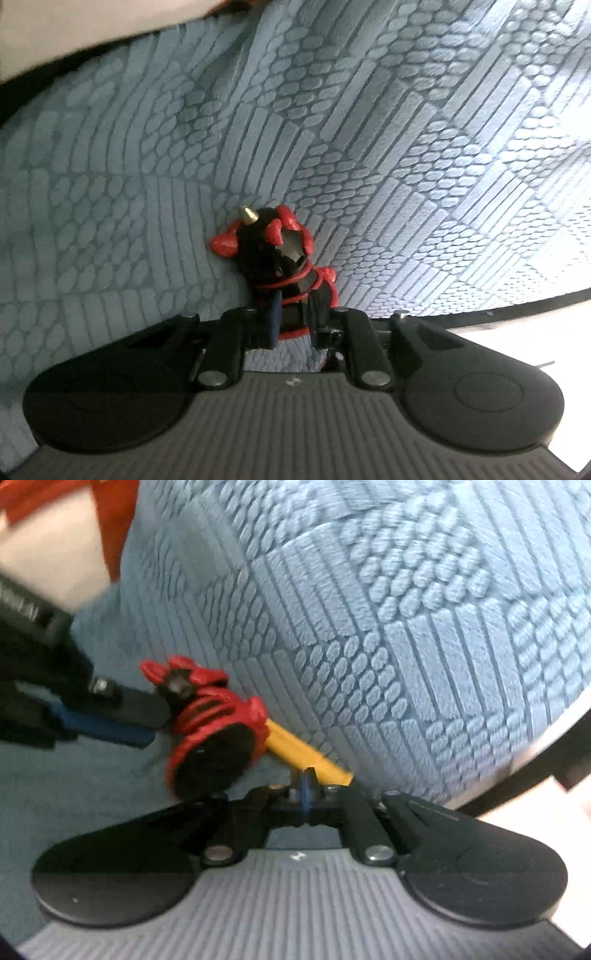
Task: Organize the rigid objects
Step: 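Close left tool on red spring toy while right tool approaches screwdriver handle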
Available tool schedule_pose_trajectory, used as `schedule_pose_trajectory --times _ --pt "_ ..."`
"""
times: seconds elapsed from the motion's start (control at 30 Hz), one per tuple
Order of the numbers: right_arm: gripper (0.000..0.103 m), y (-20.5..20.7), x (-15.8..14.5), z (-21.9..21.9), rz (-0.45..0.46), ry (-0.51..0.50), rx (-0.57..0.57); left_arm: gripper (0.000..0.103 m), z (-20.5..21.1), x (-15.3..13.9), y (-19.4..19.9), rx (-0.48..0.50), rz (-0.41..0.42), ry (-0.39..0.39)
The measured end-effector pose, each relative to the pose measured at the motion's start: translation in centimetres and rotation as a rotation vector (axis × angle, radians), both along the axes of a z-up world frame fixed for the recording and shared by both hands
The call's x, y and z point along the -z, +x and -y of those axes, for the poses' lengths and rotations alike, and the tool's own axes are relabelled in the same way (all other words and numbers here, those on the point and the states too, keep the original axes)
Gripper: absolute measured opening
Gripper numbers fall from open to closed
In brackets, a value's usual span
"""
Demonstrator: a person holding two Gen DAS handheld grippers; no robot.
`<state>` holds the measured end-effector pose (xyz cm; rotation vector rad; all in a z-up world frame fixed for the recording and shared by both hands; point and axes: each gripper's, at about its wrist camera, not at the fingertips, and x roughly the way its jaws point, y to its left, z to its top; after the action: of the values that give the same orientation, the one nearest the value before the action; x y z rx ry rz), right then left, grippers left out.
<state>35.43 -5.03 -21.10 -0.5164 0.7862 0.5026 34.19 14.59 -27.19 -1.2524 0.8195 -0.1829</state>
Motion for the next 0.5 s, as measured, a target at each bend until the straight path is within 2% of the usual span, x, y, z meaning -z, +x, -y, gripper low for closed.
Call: schedule_pose_trajectory --times 0.07,0.3,0.37,0.5 --pt "0.003 -0.7 0.0 0.3 -0.020 0.010 -0.007 0.012 -0.3 0.0 -0.7 -0.007 0.000 -0.006" --pt "0.003 -4.6 0.6 0.4 -0.047 0.047 -0.022 0.010 -2.4 -0.2 -1.7 -0.036 0.011 -0.020" --pt "0.003 -2.4 0.0 0.7 -0.066 0.083 -0.027 0.009 -3.1 -0.7 -2.2 -0.045 0.020 -0.016" --pt "0.003 -3.5 -1.3 0.6 -0.050 0.097 -0.050 0.009 -3.6 -2.5 -3.1 -0.037 0.056 0.074"
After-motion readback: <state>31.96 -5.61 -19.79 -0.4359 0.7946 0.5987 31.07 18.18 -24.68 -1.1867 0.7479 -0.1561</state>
